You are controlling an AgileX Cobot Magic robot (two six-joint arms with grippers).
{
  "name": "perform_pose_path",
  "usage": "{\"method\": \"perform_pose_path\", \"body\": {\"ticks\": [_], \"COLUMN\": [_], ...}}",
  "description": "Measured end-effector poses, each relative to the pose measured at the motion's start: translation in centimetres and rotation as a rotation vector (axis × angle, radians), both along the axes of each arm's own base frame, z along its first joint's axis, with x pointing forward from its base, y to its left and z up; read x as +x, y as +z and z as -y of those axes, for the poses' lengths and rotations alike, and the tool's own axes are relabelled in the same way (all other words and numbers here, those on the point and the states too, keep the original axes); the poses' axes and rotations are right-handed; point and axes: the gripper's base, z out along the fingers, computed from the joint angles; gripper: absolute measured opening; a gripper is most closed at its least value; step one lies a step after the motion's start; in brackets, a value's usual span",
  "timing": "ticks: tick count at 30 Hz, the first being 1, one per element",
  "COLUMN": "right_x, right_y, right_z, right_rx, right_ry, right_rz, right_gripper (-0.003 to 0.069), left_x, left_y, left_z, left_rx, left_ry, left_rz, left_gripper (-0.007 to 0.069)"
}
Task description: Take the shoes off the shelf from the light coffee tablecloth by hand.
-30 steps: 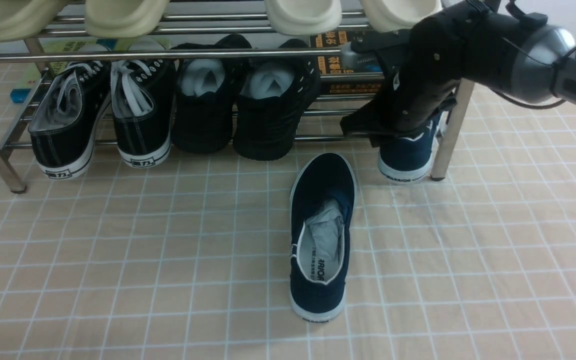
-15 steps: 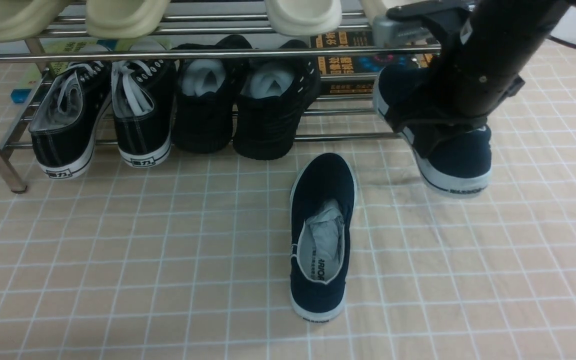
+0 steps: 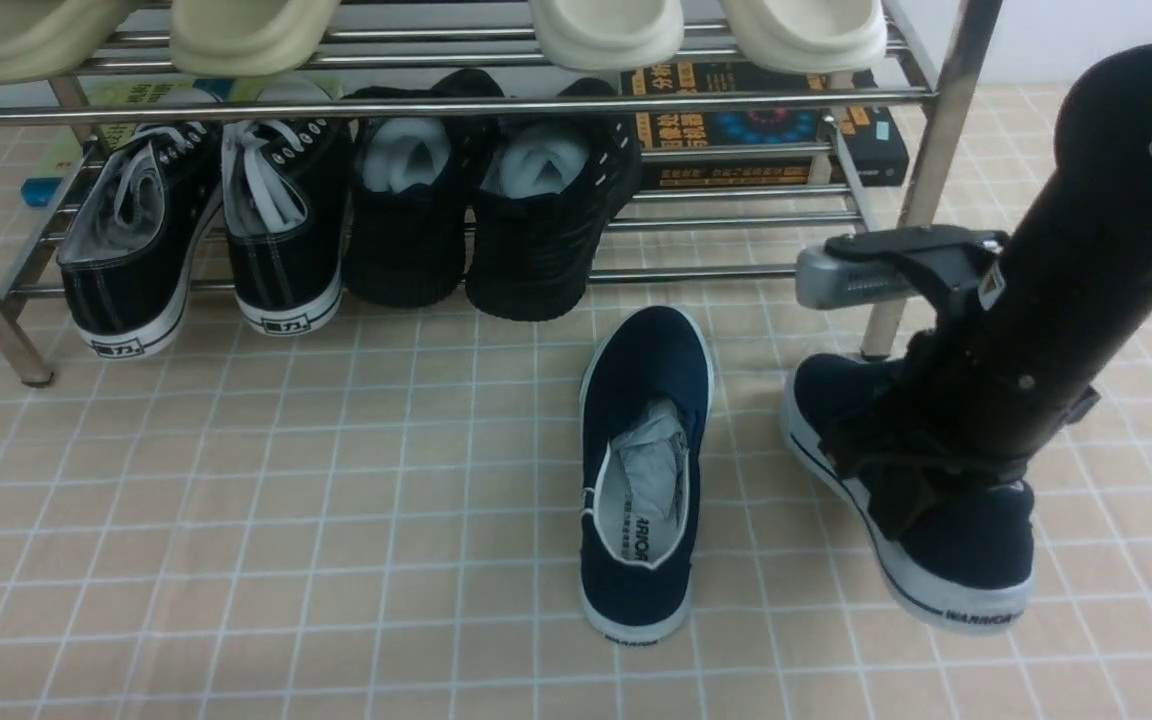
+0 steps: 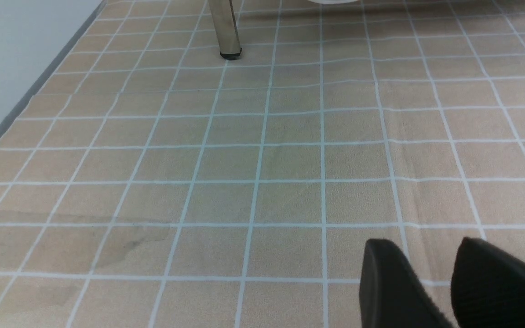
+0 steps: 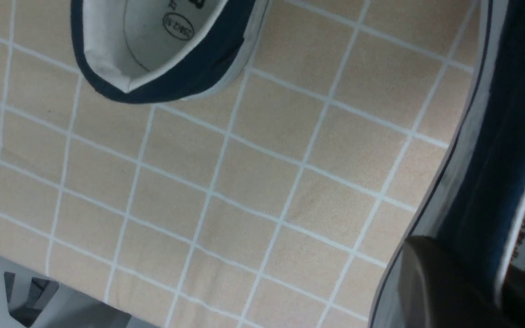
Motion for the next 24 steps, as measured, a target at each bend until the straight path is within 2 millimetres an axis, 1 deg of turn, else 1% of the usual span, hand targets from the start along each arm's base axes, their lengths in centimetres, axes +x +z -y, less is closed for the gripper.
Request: {"method": "perform_pose_path", "body": {"ticks": [3, 10, 13, 16, 17, 18, 19, 20, 21, 23, 24], "right_x": [0.2, 0.8, 1.7, 2.4, 2.9, 3.1, 3.4, 3.8, 3.8, 4.1, 4.1], "right_y": [-0.1, 0.4, 0.1, -0.7, -1.5, -1.7, -2.3, -3.3, -3.4, -4.6, -4.8], "right_z": [-0.1, -0.3, -0.6, -0.9, -1.1, -1.2, -1.3, -1.5, -1.6, -1.9, -2.0], "right_rx": [0.014, 0.045, 0.063, 0.066, 0.064, 0.064, 0.060, 0.052, 0.052, 0.055, 0.064], "right_ry": [-0.010, -0.027, -0.044, -0.054, -0.060, -0.063, -0.065, -0.070, -0.070, -0.081, -0.088], "right_rz": [0.024, 0.097, 0.149, 0.159, 0.160, 0.163, 0.157, 0.142, 0.138, 0.094, 0.082], "right_gripper": [0.0017, 0.0017, 0.0018, 0.0018, 0.0018, 0.0018, 0.0018, 0.0020, 0.0020, 0.0020, 0.0021], "left_x": [0.0, 0.0, 0.0, 0.0, 0.0, 0.0, 0.0, 0.0, 0.0, 0.0, 0.0], "left_y": [0.0, 0.0, 0.0, 0.0, 0.0, 0.0, 0.0, 0.0, 0.0, 0.0, 0.0], "left_z": [0.0, 0.0, 0.0, 0.0, 0.0, 0.0, 0.0, 0.0, 0.0, 0.0, 0.0], "left_rx": [0.000, 0.000, 0.000, 0.000, 0.000, 0.000, 0.000, 0.000, 0.000, 0.000, 0.000], "left_ry": [0.000, 0.000, 0.000, 0.000, 0.000, 0.000, 0.000, 0.000, 0.000, 0.000, 0.000], "left_rz": [0.000, 0.000, 0.000, 0.000, 0.000, 0.000, -0.001, -0.001, -0.001, -0.001, -0.001], "left_gripper": [0.0240, 0.0240, 0.0240, 0.0240, 0.0240, 0.0240, 0.0240, 0.0240, 0.0240, 0.0240, 0.0240]}}
